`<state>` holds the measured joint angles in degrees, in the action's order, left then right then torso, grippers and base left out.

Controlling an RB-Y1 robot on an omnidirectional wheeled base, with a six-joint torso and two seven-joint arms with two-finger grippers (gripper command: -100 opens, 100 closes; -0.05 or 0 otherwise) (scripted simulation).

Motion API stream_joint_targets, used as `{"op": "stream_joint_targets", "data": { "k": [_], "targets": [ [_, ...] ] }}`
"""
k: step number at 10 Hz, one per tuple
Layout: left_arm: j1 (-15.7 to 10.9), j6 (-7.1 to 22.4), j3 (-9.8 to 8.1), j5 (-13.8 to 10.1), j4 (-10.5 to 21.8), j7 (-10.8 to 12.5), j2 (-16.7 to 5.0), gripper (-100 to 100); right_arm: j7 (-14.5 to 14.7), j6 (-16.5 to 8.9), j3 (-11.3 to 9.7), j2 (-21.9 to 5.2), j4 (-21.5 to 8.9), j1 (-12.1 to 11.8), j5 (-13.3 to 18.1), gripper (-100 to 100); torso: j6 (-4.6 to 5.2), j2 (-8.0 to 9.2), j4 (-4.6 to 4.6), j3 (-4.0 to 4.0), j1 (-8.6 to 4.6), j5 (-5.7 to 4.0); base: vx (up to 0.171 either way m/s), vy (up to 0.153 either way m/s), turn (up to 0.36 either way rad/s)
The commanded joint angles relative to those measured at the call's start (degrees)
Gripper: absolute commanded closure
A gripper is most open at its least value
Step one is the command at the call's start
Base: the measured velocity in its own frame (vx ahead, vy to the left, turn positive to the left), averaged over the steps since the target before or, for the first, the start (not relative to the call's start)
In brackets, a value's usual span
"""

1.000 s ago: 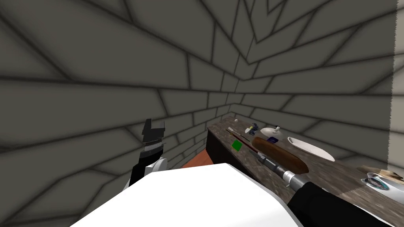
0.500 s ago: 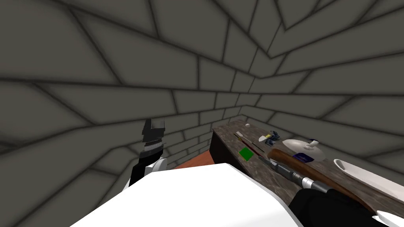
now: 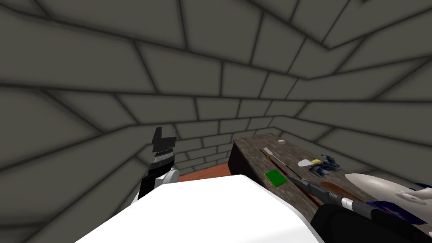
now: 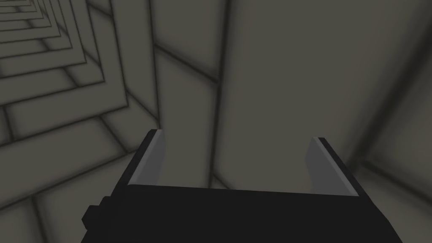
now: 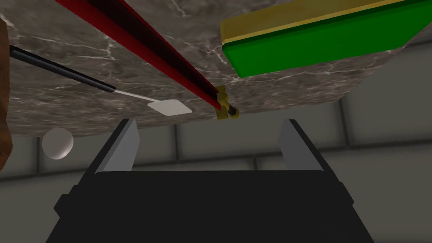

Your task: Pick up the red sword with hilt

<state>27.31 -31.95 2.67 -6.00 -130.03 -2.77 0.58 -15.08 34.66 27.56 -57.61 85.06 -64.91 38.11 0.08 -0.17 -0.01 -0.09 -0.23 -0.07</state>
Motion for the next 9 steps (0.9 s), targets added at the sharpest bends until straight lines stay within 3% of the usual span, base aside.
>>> {"op": "stream_joint_targets", "data": {
  "k": [1, 4, 9],
  "targets": [
    [0.0, 0.0, 0.0, 0.0, 0.0, 0.0, 0.0, 0, -1.6, 0.8, -0.1, -1.7, -2.2, -1.5, 1.9, -100, 0.0, 0.0, 0.0, 0.0, 0.0, 0.0, -0.011, -0.017, 0.366],
    [0.0, 0.0, 0.0, 0.0, 0.0, 0.0, 0.0, 0, -4.6, 1.7, -1.3, -4.3, -5.3, -3.7, 5.2, -100, -0.01, -0.01, 0.0, 0.0, -0.01, 0.0, -0.018, -0.025, 0.395],
    [0.0, 0.0, 0.0, 0.0, 0.0, 0.0, 0.0, 0, -11.5, 3.6, -5.6, -8.7, -11.1, -7.7, 11.6, -100, 0.0, -0.02, 0.0, -0.01, -0.01, 0.0, -0.023, -0.02, 0.438]
  ]
}}
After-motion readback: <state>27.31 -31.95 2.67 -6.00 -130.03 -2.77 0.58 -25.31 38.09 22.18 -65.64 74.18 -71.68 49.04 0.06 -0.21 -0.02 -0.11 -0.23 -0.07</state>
